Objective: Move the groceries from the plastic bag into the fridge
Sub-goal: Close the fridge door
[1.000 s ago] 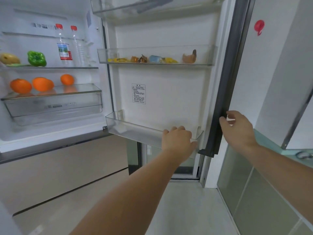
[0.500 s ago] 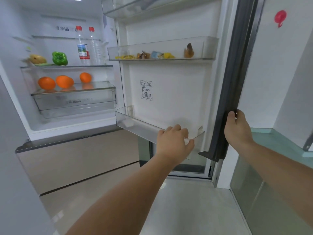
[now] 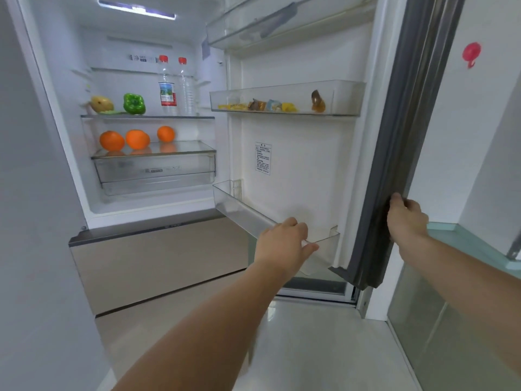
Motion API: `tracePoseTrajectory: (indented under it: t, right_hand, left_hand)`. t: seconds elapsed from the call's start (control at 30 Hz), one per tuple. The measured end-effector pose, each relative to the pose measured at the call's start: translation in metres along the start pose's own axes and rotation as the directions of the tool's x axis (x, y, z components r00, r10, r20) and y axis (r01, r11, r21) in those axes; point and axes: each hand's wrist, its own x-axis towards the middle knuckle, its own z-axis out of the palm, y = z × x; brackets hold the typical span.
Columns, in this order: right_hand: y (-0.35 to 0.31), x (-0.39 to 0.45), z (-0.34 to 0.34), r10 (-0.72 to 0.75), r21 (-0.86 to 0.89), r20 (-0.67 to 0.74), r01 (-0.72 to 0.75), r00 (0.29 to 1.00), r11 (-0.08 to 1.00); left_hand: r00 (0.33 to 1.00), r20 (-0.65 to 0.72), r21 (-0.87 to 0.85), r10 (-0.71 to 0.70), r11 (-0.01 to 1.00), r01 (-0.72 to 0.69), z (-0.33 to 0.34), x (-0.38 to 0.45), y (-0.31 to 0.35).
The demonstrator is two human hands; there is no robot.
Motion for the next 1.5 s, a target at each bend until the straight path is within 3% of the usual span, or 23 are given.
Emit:
tracePoseTrajectory:
  t: [0.17,0.43,0.57,0.7,0.83,1.0,1.17,1.3,1.5]
  right_hand:
    - [0.001,-0.040,0.002,-0.087,0.099,0.101,0.077,0.991,0.992]
    - [0.000,-0.106,0.016,-0.272,0.121,0.119,0.258,0.955,0.959]
    - [-0.009,-0.144,0.029,-0.460,0.041,0.173,0.461,0.871,0.887]
    - [-0.019,-0.168,0.055,-0.697,-0.030,0.184,0.712,0.693,0.701]
    - [-0.032,-0.193,0.085,-0.743,0.000,0.259,0.769,0.617,0.639]
    - [-0.061,-0.218,0.124,-0.830,0.011,0.328,0.877,0.451,0.481]
    - [-0.084,-0.243,0.173,-0.830,0.037,0.381,0.890,0.408,0.455]
    - [-0.094,-0.264,0.216,-0.859,0.150,0.332,0.877,0.390,0.457]
    - [-0.110,-0.280,0.281,-0.897,0.225,0.240,0.877,0.372,0.424]
  left_hand:
    - [1.000,-0.004,-0.019,-0.024,1.000,0.024,-0.019,-0.031,-0.034]
    - [0.990,-0.001,-0.052,-0.144,0.988,0.143,-0.054,-0.076,-0.085]
    - [0.974,-0.031,-0.141,-0.226,0.965,0.220,-0.068,-0.096,-0.107]
    - [0.966,-0.171,-0.186,-0.192,0.969,0.160,-0.088,-0.113,-0.121]
    - [0.932,-0.356,-0.141,-0.065,0.990,0.016,-0.106,-0.132,-0.127]
    - [0.873,-0.482,-0.039,0.072,0.994,-0.103,-0.114,-0.153,-0.140]
    - [0.852,-0.523,0.030,0.016,1.000,0.000,-0.125,-0.175,-0.181]
    - [0.856,-0.517,0.061,0.001,0.998,0.036,-0.132,-0.184,-0.205]
    - [0.833,-0.487,-0.186,-0.263,0.963,0.195,-0.133,-0.181,-0.250]
